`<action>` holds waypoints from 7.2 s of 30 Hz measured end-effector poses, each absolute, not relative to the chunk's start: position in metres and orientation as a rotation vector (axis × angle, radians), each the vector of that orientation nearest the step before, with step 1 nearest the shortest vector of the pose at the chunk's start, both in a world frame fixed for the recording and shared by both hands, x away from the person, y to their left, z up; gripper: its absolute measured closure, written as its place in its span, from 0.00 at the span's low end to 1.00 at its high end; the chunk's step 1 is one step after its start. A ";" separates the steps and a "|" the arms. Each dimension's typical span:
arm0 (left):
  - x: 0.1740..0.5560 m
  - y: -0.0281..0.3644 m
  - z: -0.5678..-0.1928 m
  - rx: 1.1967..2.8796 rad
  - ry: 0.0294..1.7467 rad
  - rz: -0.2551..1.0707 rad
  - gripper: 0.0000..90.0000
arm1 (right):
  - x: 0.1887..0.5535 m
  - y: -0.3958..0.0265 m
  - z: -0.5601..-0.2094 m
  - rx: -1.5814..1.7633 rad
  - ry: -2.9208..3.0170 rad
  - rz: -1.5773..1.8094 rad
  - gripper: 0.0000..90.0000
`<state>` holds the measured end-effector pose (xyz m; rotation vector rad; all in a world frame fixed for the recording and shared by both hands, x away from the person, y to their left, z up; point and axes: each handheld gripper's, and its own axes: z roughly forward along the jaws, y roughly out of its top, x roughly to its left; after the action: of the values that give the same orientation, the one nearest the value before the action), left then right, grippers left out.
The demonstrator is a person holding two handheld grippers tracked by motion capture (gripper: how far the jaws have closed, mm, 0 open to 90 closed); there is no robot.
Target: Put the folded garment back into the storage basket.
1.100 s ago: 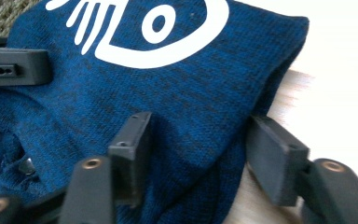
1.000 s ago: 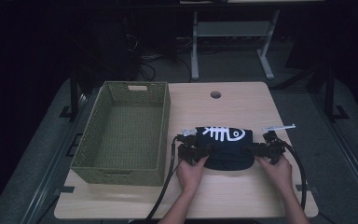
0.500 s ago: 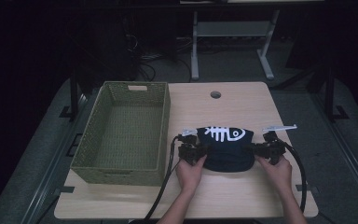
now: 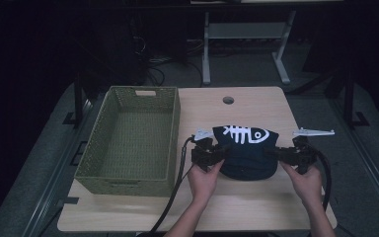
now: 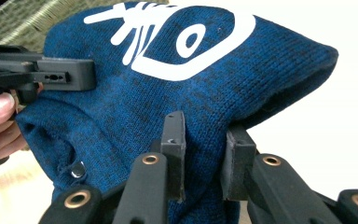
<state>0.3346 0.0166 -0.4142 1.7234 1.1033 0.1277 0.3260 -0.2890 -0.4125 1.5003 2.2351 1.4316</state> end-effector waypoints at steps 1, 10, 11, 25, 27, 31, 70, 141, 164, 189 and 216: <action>0.335 0.017 -0.414 1.723 1.103 0.128 0.78 | 0.325 -0.288 -0.408 1.495 2.231 1.436 0.83; 0.327 0.031 -0.383 1.706 1.035 0.144 0.77 | 0.319 -0.279 -0.381 1.419 2.209 1.476 0.83; 0.326 0.032 -0.379 1.706 1.024 0.154 0.77 | 0.318 -0.278 -0.378 1.412 2.206 1.482 0.82; 0.330 0.053 -0.348 1.710 0.992 0.142 0.77 | 0.321 -0.264 -0.356 1.388 2.196 1.571 0.83; 0.334 0.060 -0.344 1.705 1.000 0.131 0.77 | 0.324 -0.261 -0.351 1.391 2.191 1.610 0.83; 0.337 0.068 -0.339 1.697 1.009 0.128 0.77 | 0.327 -0.253 -0.344 1.377 2.194 1.621 0.83; 0.365 0.182 -0.299 1.614 1.112 0.080 0.75 | 0.370 -0.148 -0.298 1.214 2.287 1.768 0.83; 0.364 0.322 -0.303 1.533 1.325 0.153 0.71 | 0.411 -0.003 -0.310 1.137 2.482 1.825 0.82; 0.371 0.337 -0.334 1.580 1.413 0.158 0.70 | 0.421 0.024 -0.345 1.185 2.559 1.736 0.82; 0.381 0.340 -0.362 1.677 1.500 0.118 0.70 | 0.426 0.037 -0.375 1.242 2.609 1.652 0.82; 0.384 0.332 -0.356 1.828 1.527 0.252 0.60 | 0.415 0.039 -0.381 1.227 2.574 1.444 0.63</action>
<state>0.3844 0.3320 -0.3555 1.8276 1.5271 0.2515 0.4148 0.0390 -0.3811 1.2265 2.5745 1.4436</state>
